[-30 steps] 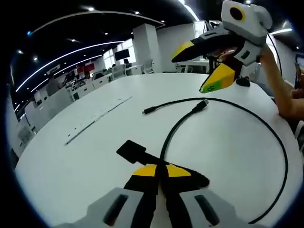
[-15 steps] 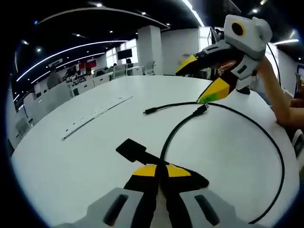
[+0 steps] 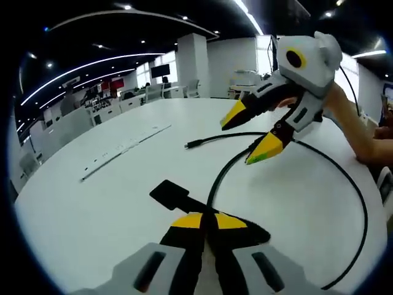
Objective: Find the charging cable on the desk, coil it up and secure with Velcro.
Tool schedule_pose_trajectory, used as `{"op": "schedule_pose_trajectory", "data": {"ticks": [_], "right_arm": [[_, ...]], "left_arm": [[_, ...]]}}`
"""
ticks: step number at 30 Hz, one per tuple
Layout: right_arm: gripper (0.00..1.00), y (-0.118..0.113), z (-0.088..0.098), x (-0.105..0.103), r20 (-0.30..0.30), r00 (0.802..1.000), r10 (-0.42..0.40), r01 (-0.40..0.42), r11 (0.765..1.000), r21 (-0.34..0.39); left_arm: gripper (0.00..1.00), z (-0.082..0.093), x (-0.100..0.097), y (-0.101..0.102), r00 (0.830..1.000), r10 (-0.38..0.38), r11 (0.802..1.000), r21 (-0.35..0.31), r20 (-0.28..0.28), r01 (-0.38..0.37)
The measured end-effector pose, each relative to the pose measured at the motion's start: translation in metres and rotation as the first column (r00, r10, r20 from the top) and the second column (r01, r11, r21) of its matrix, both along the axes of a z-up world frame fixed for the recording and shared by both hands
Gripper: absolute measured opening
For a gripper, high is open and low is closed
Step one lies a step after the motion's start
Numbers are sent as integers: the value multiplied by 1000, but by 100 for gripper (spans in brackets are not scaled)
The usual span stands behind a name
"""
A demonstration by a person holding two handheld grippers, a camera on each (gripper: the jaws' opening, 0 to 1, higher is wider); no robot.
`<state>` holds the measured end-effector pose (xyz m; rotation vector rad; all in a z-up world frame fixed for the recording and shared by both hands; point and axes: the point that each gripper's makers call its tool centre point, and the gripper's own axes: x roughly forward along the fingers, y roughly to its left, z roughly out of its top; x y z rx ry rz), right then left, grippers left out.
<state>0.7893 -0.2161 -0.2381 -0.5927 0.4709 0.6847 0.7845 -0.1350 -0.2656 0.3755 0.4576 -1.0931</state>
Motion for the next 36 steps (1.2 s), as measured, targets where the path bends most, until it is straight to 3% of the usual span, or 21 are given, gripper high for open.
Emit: {"op": "schedule_pose_trajectory", "data": {"ticks": [18,36], "right_arm": [[37,1,3,-2,1,1000,6,-6,1000,5],[32,-9,-24,4,-70,997,-31,32,999,5]], "left_arm": [[14,1,4,2,1000,10,1000,-14,9,-10],[17,2,7,5,1000,20,999,-29,12,-20]]}}
